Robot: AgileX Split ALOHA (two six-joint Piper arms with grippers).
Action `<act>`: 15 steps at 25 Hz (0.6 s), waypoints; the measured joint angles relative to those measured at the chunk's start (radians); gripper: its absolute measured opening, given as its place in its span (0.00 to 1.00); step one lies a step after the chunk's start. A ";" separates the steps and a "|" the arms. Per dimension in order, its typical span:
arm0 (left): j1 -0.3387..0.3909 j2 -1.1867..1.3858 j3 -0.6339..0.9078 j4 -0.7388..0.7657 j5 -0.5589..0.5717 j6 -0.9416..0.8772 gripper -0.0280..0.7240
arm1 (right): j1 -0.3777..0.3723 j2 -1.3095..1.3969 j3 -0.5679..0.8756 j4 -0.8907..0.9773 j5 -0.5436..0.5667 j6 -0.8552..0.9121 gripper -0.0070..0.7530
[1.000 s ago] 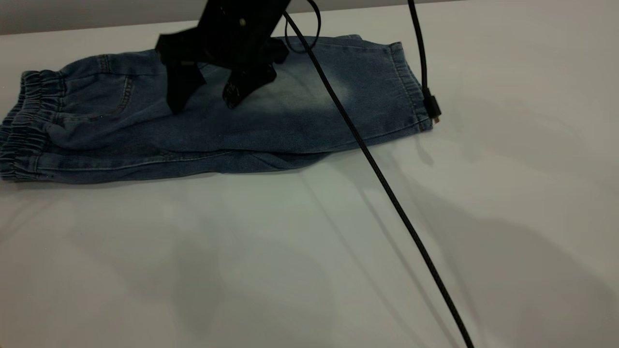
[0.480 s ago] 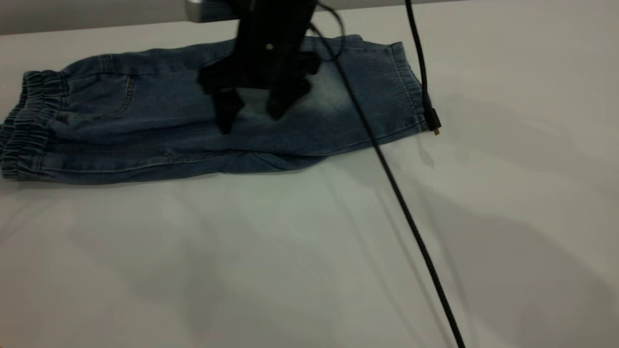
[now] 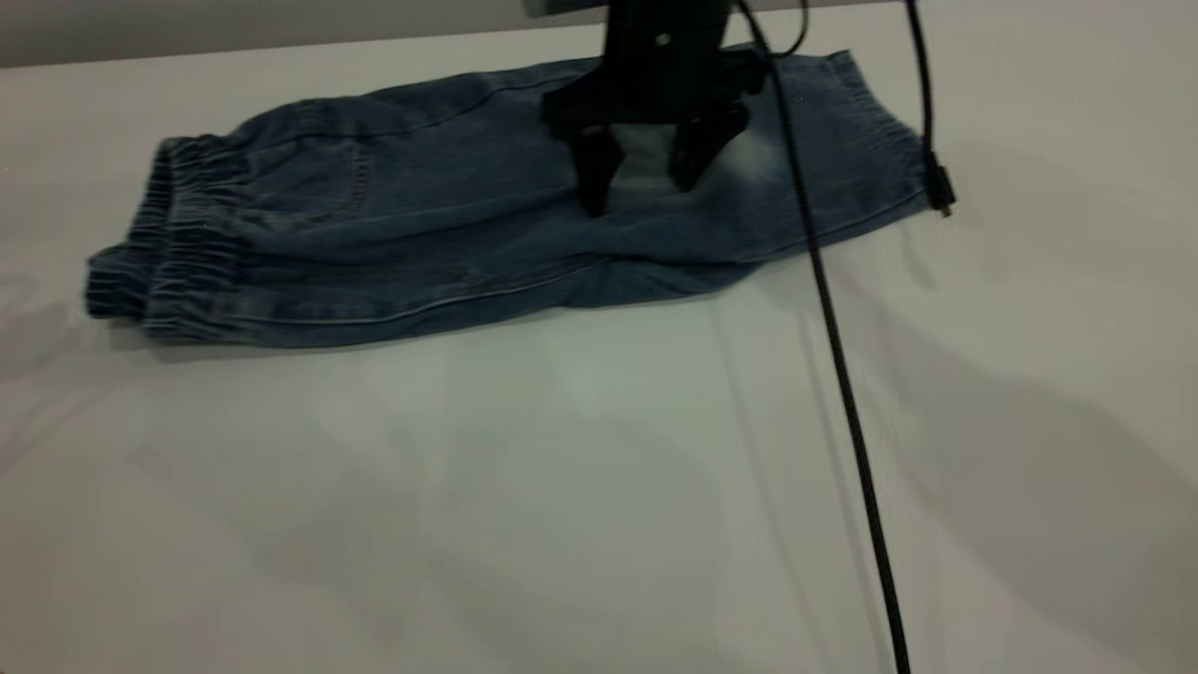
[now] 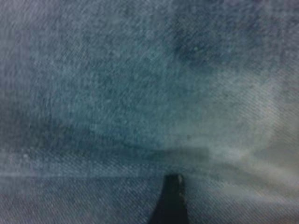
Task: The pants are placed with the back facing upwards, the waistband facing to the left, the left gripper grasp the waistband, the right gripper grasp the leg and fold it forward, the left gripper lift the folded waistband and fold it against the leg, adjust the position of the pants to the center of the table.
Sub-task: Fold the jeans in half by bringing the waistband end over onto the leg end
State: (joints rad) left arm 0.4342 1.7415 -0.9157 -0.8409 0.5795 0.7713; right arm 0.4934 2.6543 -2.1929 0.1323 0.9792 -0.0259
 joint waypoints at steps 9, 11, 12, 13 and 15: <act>-0.046 0.085 0.002 0.002 0.037 0.033 0.60 | 0.004 0.001 -0.060 0.084 0.062 -0.031 0.69; -0.065 0.111 0.002 0.003 0.034 0.086 0.61 | 0.005 0.001 -0.114 0.090 0.096 -0.034 0.69; -0.071 0.126 0.002 -0.006 0.025 0.109 0.62 | 0.006 0.001 -0.141 0.093 0.110 -0.039 0.69; -0.071 0.141 0.002 -0.015 0.013 0.128 0.65 | 0.006 0.001 -0.174 0.093 0.124 -0.046 0.68; -0.071 0.168 0.002 -0.049 -0.027 0.137 0.71 | 0.006 -0.002 -0.239 0.092 0.158 -0.053 0.68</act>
State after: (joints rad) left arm 0.3636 1.9098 -0.9139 -0.8897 0.5526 0.9080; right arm 0.4995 2.6527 -2.4320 0.2243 1.1372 -0.0787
